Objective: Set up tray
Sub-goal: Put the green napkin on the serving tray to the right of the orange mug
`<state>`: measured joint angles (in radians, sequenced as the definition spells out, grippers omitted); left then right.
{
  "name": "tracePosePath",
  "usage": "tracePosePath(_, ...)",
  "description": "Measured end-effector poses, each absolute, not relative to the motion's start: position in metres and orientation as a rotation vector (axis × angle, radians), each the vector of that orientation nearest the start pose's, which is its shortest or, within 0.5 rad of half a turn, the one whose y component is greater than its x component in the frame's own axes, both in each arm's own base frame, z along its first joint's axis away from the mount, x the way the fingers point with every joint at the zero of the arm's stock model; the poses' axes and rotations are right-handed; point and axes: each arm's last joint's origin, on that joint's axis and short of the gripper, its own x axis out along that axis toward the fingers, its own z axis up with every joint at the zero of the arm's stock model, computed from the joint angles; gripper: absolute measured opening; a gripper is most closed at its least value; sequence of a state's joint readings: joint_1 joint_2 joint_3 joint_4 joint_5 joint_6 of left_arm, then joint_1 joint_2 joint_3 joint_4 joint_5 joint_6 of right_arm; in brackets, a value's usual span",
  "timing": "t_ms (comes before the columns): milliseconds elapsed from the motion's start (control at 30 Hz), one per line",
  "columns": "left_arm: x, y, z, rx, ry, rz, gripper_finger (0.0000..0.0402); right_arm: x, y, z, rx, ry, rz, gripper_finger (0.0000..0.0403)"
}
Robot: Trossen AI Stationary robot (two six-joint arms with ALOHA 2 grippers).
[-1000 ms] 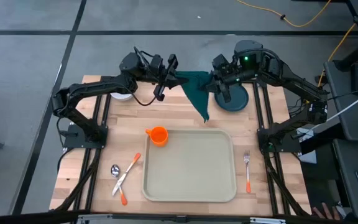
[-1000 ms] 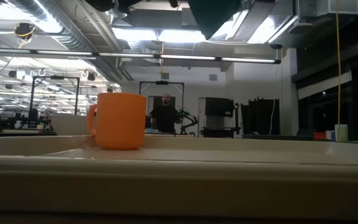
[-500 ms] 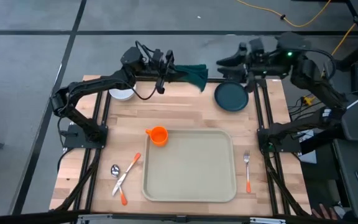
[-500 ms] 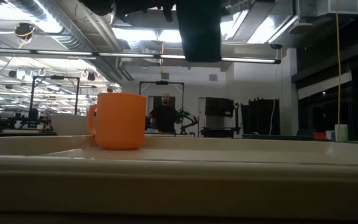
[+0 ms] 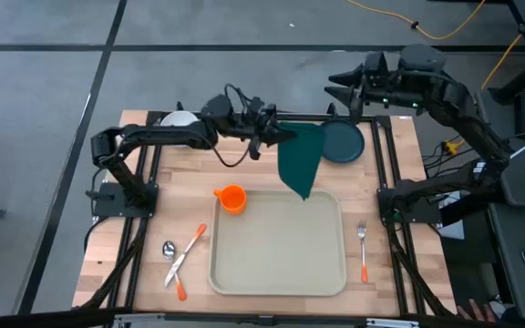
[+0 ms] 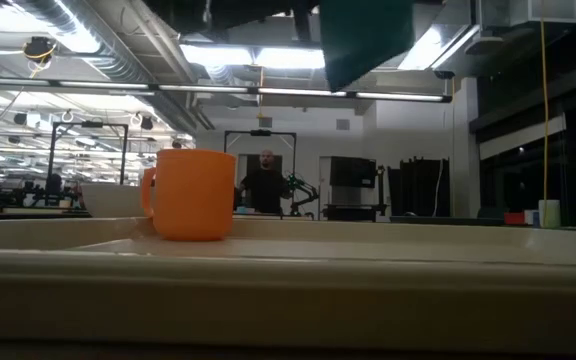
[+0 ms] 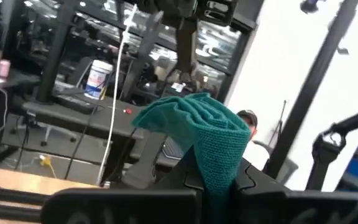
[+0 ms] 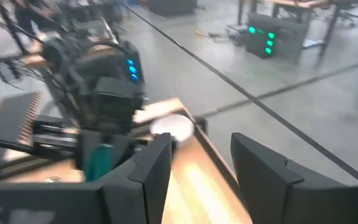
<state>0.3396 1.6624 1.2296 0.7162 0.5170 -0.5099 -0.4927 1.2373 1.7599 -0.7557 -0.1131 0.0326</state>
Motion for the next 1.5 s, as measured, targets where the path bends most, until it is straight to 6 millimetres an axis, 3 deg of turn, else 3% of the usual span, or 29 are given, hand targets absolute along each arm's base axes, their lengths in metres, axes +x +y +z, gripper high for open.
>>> tracePosePath(167, 0.382, 0.106, 0.322, -0.518, -0.170, -0.200, 0.0002, 0.179, -0.112, 0.502, 0.082, 0.251, -0.457, 0.0172)
tracePosePath(333, 0.396, 0.089, 0.305, -0.513, -0.123, -0.231, 0.0002, 0.170, -0.126, 0.501, 0.090, 0.257, -0.560, 0.0172)
tracePosePath(567, 0.406, 0.059, 0.297, -0.520, -0.107, -0.163, 0.0002, 0.161, -0.146, 0.497, 0.006, 0.313, -0.635, 0.0172)
tracePosePath(800, 0.416, 0.023, 0.286, -0.530, -0.136, 0.107, 0.0002, 0.165, -0.171, 0.486, -0.020, 0.342, -0.456, 0.0172)
tracePosePath(967, 0.436, 0.009, 0.267, -0.539, -0.113, 0.105, 0.0002, 0.169, -0.186, 0.478, 0.027, 0.349, -0.378, 0.0172)
tracePosePath(1200, 0.481, -0.015, 0.255, -0.536, -0.099, 0.049, 0.0002, 0.172, -0.189, 0.474, 0.061, 0.357, -0.344, 0.0172)
tracePosePath(1367, 0.484, -0.029, 0.245, -0.492, 0.056, 0.071, 0.0002, 0.168, -0.184, 0.476, 0.091, 0.353, -0.351, 0.0172)
tracePosePath(1500, 0.482, -0.032, 0.249, -0.414, 0.053, 0.072, 0.0002, 0.165, -0.180, 0.476, 0.117, 0.364, -0.350, 0.0172)
